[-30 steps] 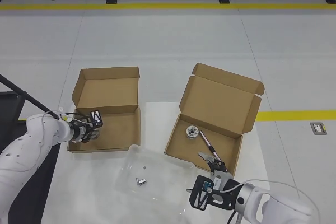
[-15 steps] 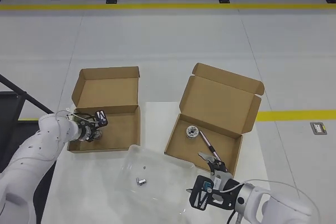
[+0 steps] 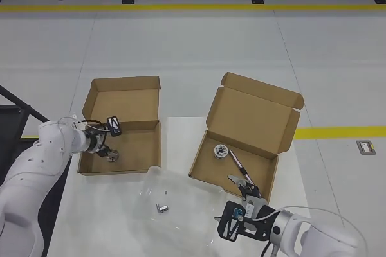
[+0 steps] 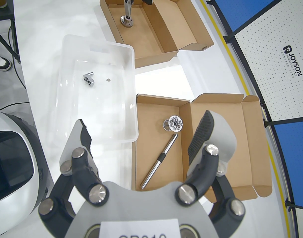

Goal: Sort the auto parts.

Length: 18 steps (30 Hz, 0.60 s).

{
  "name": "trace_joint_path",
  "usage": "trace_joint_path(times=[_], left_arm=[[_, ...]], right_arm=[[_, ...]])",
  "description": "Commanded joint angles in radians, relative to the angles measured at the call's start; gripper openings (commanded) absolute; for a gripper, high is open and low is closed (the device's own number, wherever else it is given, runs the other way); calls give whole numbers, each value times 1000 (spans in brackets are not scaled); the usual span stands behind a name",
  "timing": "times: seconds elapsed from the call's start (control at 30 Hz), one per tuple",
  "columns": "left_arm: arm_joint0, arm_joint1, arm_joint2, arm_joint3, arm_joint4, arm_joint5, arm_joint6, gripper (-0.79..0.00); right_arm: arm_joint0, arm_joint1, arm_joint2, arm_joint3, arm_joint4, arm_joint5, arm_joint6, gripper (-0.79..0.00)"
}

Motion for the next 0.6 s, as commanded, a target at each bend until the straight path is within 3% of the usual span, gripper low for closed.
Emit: trace_joint_path(times=[0.0,0.13,0.33,0.57], left_arm=[[-16,11,-7,-29,19,-40,62,-22],[-32,43,-11,-122,93,-117,171,0],[-16,105,3,-303,218,-118,328,0],[-8,193,79,-526,276,-118,560,0]], right_arm=[[0,0,0,0,0,0,0,0],[0,0,0,0,0,0,0,0],[0,0,0,0,0,0,0,0],[0,0,0,0,0,0,0,0]])
